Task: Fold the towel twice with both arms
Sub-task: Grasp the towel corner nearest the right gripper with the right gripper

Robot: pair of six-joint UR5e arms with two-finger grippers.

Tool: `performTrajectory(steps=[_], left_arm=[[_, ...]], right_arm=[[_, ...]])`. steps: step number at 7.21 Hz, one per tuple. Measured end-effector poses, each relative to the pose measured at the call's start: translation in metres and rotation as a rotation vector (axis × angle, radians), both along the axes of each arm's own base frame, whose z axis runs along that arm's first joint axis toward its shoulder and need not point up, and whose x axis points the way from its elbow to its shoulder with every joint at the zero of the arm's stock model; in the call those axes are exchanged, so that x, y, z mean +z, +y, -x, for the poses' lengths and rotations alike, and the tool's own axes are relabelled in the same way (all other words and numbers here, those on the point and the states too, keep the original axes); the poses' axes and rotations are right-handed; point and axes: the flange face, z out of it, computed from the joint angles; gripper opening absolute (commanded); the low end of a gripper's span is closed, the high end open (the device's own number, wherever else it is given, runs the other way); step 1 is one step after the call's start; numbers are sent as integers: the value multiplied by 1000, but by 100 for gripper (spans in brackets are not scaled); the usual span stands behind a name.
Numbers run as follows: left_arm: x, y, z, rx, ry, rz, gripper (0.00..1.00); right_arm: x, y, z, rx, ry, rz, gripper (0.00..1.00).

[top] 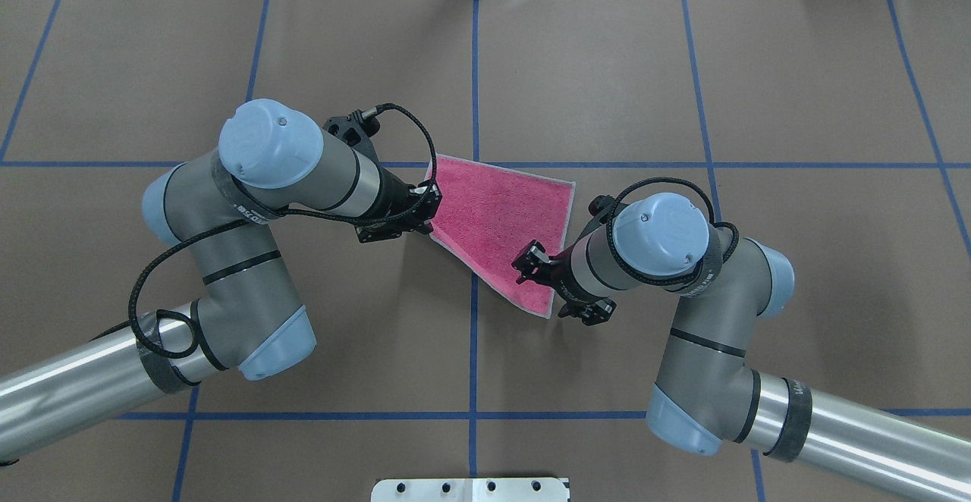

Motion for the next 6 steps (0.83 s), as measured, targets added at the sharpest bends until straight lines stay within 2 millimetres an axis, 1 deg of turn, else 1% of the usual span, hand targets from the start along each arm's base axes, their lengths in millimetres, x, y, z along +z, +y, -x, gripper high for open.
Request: performTrajectory(steps=[1, 3, 4, 5, 6], left_arm=[[0, 0, 0, 0, 1, 0, 0], [-1, 0, 1, -1, 1, -1, 0], [-1, 0, 1, -1, 1, -1, 0], [-1, 0, 0, -1, 1, -1, 0], [-1, 0, 0, 0, 1, -1, 0]], right_arm=[[0, 3, 2, -6, 1, 1, 74], [-1, 8, 6, -5, -2, 15, 24], [-2, 8, 6, 3, -6, 31, 16], [-3, 8, 6, 7, -8, 38, 12], [-4, 8, 6, 9, -10, 40, 4]])
